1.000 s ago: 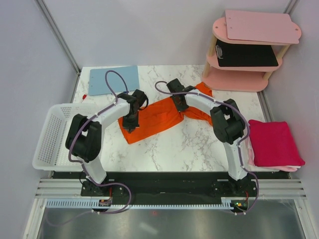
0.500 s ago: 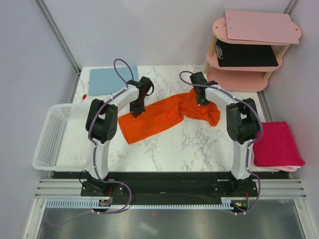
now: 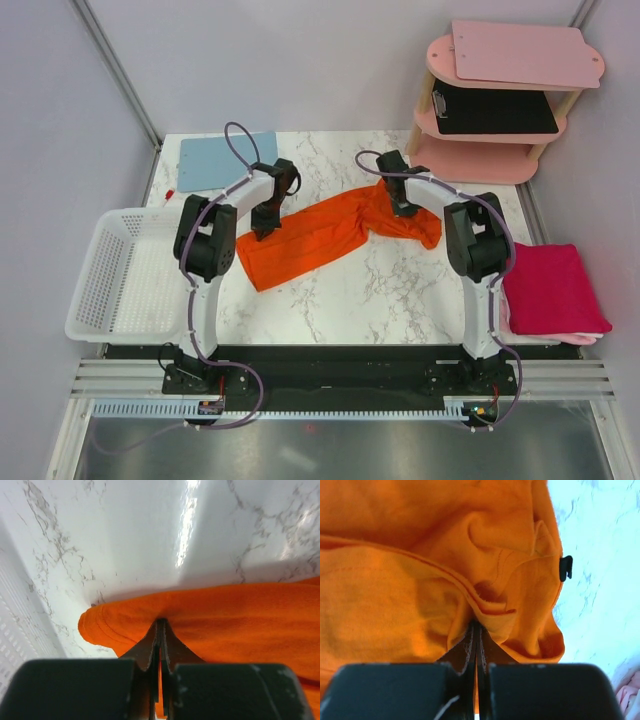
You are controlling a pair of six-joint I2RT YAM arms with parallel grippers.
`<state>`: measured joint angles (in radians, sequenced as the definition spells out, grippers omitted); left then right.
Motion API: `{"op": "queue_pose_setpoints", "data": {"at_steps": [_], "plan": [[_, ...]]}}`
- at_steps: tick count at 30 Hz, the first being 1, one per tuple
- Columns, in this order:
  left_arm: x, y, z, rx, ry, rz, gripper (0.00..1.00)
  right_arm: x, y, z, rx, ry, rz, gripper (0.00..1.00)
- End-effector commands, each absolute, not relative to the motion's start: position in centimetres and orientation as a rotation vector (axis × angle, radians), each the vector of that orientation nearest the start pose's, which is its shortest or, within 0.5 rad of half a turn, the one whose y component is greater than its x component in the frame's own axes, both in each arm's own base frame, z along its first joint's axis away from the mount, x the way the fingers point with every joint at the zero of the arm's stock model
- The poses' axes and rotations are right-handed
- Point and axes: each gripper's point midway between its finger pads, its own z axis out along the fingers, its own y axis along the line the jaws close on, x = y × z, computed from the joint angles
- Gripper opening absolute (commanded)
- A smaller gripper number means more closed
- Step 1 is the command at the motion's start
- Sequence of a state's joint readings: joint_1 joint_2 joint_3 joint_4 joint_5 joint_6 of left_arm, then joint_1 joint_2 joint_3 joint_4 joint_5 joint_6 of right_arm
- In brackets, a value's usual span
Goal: Fold and stack the t-shirts
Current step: Rotate the tshirt 90 degrees
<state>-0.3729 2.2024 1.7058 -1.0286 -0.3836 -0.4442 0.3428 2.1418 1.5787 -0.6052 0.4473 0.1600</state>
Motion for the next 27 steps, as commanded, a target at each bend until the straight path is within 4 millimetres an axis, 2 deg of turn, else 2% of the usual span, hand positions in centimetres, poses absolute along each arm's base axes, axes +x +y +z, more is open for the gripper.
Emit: {"op": "queue_pose_setpoints", "data": {"at_steps": [1,6,8,9,11,12,13,14,15,16,17,18,19,21,22,24,27], "plan": [[33.8,-8.6,-0.2,-0.042,3.044,0.588,0.02,46.9,9.2,0.6,-0.169,2.617,-0.461,0.0],[29.3,-8.1,-0.6,0.015,3.101,0.661,0.02,48.1,9.7,-0.1,-0.214,2.614,-0.474,0.0],[28.2,-8.6,0.0,0.031,3.095,0.647,0.02,49.0,10.1,0.2,-0.24,2.595,-0.47,0.0],[27.1,-8.7,-0.2,0.039,3.11,0.647,0.02,49.2,10.4,-0.2,-0.249,2.596,-0.47,0.0],[26.1,-9.6,0.3,0.098,3.099,0.646,0.02,50.7,11.2,0.4,-0.263,2.566,-0.443,0.0],[25.3,-10.0,0.2,0.101,3.115,0.633,0.02,51.1,11.8,-0.1,-0.283,2.566,-0.434,0.0],[24.9,-10.3,0.3,0.111,3.121,0.617,0.02,52.5,12.5,0.9,-0.283,2.529,-0.415,0.0],[24.5,-11.1,0.3,0.134,3.12,0.599,0.02,53.2,13.1,1.2,-0.299,2.512,-0.402,0.0],[24.2,-11.7,0.5,0.139,3.123,0.571,0.02,53.8,13.6,0.6,-0.324,2.51,-0.397,0.0],[24.1,-12.2,0.5,0.154,3.123,0.559,0.02,55.3,14.5,1.9,-0.358,2.465,-0.375,0.0],[23.7,-13.0,0.5,0.18,3.122,0.546,0.02,55.8,15.1,2.1,-0.379,2.451,-0.361,0.0],[23.5,-13.9,0.5,0.19,3.132,0.51,0.02,56.1,15.9,1.2,-0.441,2.451,-0.357,0.0],[23.3,-14.4,0.4,0.195,3.138,0.492,0.02,57.3,17.0,2.3,-0.458,2.408,-0.326,0.0],[22.8,-16.2,0.2,0.238,3.148,0.447,0.02,57.7,18.9,1.6,-0.54,2.38,-0.317,0.0],[22.5,-16.7,-0.2,0.253,3.157,0.443,0.02,58.4,19.7,2.2,-0.594,2.341,-0.314,0.0],[21.8,-18.3,-0.5,0.29,3.165,0.408,0.02,58.4,21.4,1.7,-0.662,2.308,-0.318,0.0],[20.9,-20.6,-1.0,0.341,3.186,0.334,0.02,59.1,22.9,1.6,-0.674,2.263,-0.271,0.0]]}}
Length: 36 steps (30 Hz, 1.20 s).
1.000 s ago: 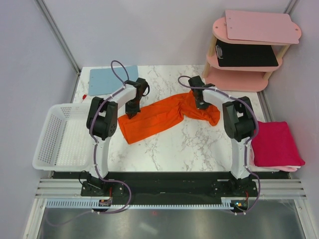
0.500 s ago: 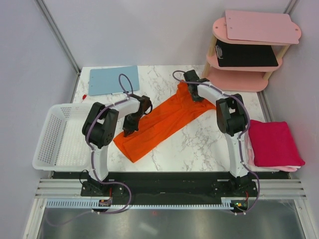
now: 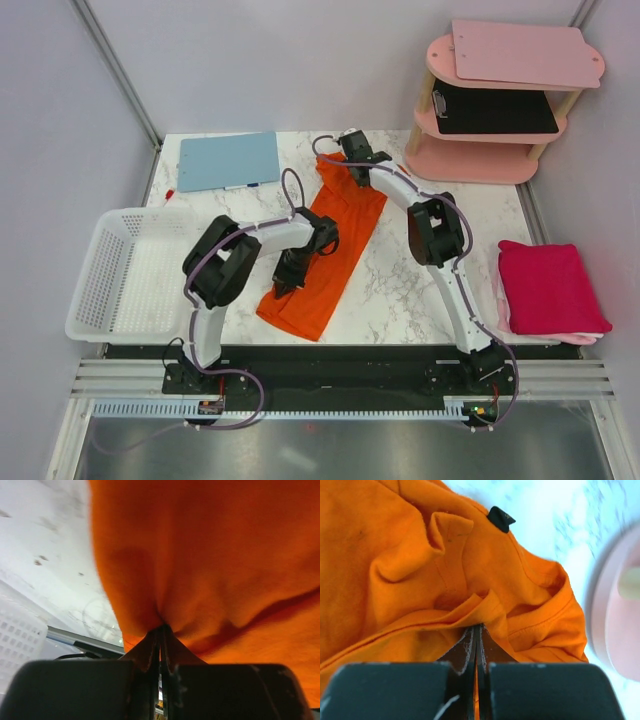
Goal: Fold and stack the t-shirts
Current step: Rotate the tshirt 90 degrees
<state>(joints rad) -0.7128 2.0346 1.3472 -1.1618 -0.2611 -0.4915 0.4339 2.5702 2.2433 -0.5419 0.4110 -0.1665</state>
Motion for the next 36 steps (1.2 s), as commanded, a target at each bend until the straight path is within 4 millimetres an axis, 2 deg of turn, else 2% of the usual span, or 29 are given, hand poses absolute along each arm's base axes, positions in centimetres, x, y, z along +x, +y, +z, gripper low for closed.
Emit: {"op": "queue_pose_setpoints", "data": {"at_steps": [1,5,6,7,8,9,12,14,16,17,18,19,20,21,22,23,24,25,26,27,28,29,30,31,32,33,34,35,36], "plan": [[20.6,-21.5,-1.2,0.364,3.182,0.304,0.02,59.5,23.5,2.1,-0.65,2.245,-0.237,0.0],[19.8,-24.9,-0.5,0.409,3.188,0.133,0.02,60.6,25.4,3.3,-0.613,2.197,-0.131,0.0],[19.7,-25.3,-0.3,0.413,3.188,0.114,0.02,60.8,26.0,3.6,-0.616,2.186,-0.096,0.0],[19.7,-25.7,-0.2,0.424,3.177,0.101,0.02,61.4,26.6,4.9,-0.604,2.153,-0.067,0.0],[19.5,-26.3,0.4,0.426,3.18,0.042,0.02,61.6,27.1,4.9,-0.601,2.147,-0.042,0.0],[19.5,-26.5,0.5,0.425,3.178,0.023,0.02,62.1,27.8,6.2,-0.598,2.115,-0.003,0.0],[19.8,-26.7,1.8,0.424,3.143,-0.017,0.02,62.6,28.7,8.1,-0.57,2.071,0.052,0.0],[20.1,-26.6,2.7,0.411,3.113,-0.015,0.02,62.8,28.8,10.3,-0.547,2.034,0.061,0.0],[20.4,-26.7,4.7,0.386,3.071,-0.066,0.02,62.5,28.3,11.3,-0.527,2.032,0.045,0.0],[21.0,-26.3,5.5,0.374,3.023,-0.033,0.02,62.2,28.0,14.0,-0.517,2.0,0.045,0.0],[21.3,-26.1,6.9,0.361,2.987,-0.054,0.02,61.6,27.5,13.7,-0.507,2.022,0.029,0.0],[21.6,-25.9,7.7,0.339,2.964,-0.055,0.02,61.1,26.9,16.8,-0.476,1.988,0.021,0.0],[22.1,-25.3,8.3,0.323,2.931,-0.025,0.02,60.6,26.5,17.5,-0.47,1.99,0.016,0.0],[22.3,-25.0,8.9,0.311,2.913,-0.022,0.02,59.5,25.8,16.7,-0.473,2.027,0.003,0.0],[22.6,-24.5,9.7,0.293,2.887,-0.029,0.02,58.7,25.1,19.6,-0.425,2.002,0.007,0.0],[22.8,-24.1,10.0,0.285,2.874,-0.021,0.02,57.8,24.8,19.9,-0.415,2.016,0.013,0.0],[22.8,-23.8,10.3,0.275,2.871,-0.026,0.02,56.3,24.1,18.1,-0.424,2.08,0.006,0.0],[23.2,-23.1,10.5,0.253,2.863,-0.028,0.02,55.3,23.9,18.2,-0.395,2.106,0.032,0.0],[23.4,-22.7,10.5,0.242,2.856,-0.02,0.02,54.0,23.8,19.7,-0.393,2.101,0.066,0.0],[23.6,-22.3,10.4,0.233,2.856,-0.021,0.02,52.0,23.4,17.2,-0.385,2.187,0.095,0.0],[24.0,-21.9,9.8,0.216,2.868,-0.049,0.02,50.5,23.6,18.2,-0.351,2.197,0.16,0.0],[24.3,-21.7,9.6,0.201,2.869,-0.067,0.02,48.2,23.8,15.4,-0.377,2.281,0.227,0.0],[24.8,-21.2,9.2,0.169,2.875,-0.079,0.02,46.8,23.8,14.6,-0.372,2.321,0.264,0.0],[25.0,-21.3,8.4,0.171,2.882,-0.116,0.02,45.5,23.9,14.8,-0.35,2.335,0.312,0.0],[25.2,-21.1,8.0,0.162,2.887,-0.126,0.02,42.7,24.7,12.3,-0.362,2.422,0.42,0.0],[25.7,-20.6,7.7,0.139,2.89,-0.128,0.02,41.3,24.9,11.4,-0.357,2.458,0.459,0.0],[26.0,-20.5,7.2,0.141,2.893,-0.135,0.02,40.1,25.2,11.5,-0.358,2.471,0.502,0.0],[26.3,-20.3,6.7,0.138,2.903,-0.131,0.02,37.9,25.6,9.7,-0.365,2.531,0.524,0.0],[26.7,-20.0,6.4,0.123,2.904,-0.13,0.02,36.6,26.1,9.2,-0.385,2.555,0.551,0.0]]}}
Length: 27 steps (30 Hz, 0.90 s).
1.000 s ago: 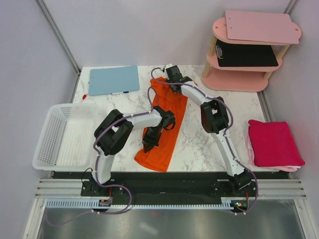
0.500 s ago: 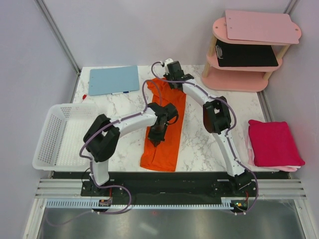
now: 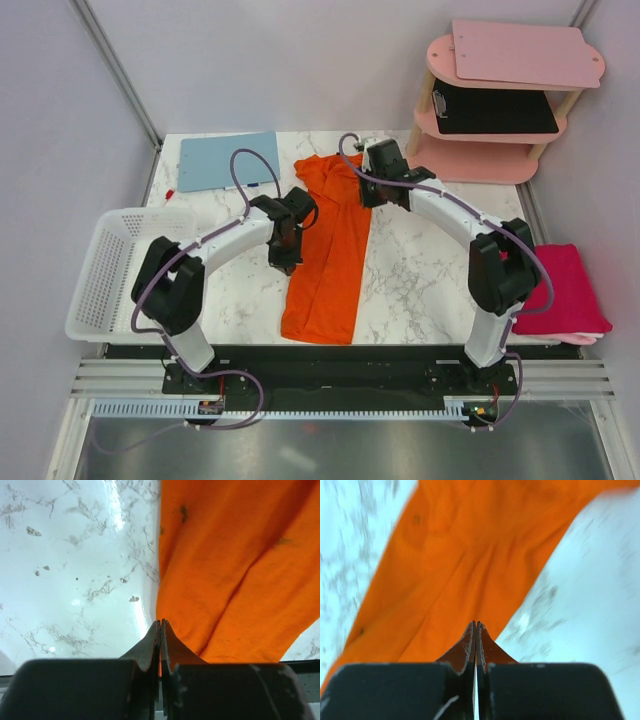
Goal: Fold and stack the t-shirts
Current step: Rotate the tshirt 90 degrees
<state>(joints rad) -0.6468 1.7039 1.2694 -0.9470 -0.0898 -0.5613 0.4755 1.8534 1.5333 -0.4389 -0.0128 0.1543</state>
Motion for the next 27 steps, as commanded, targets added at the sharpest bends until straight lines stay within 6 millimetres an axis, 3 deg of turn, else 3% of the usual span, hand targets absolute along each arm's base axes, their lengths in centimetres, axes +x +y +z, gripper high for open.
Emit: {"op": "queue_pose_setpoints", "data": {"at_steps": [1,5,11,16,21,27], "plan": [[26.9,-20.0,6.1,0.125,2.91,-0.141,0.02,35.6,26.3,9.0,-0.401,2.565,0.56,0.0],[28.1,-19.7,5.0,0.092,2.915,-0.169,0.02,30.3,26.9,5.9,-0.443,2.682,0.592,0.0],[28.8,-19.4,3.7,0.079,2.938,-0.199,0.02,26.3,27.6,3.5,-0.48,2.764,0.598,0.0],[28.8,-19.2,2.8,0.079,2.956,-0.189,0.02,24.4,27.0,1.5,-0.489,2.848,0.567,0.0],[28.5,-18.5,2.3,0.065,2.967,-0.174,0.02,22.9,24.7,-0.8,-0.473,2.965,0.385,0.0],[28.7,-17.5,2.4,0.039,2.962,-0.161,0.02,23.4,22.0,-0.8,-0.416,2.973,0.167,0.0]]}}
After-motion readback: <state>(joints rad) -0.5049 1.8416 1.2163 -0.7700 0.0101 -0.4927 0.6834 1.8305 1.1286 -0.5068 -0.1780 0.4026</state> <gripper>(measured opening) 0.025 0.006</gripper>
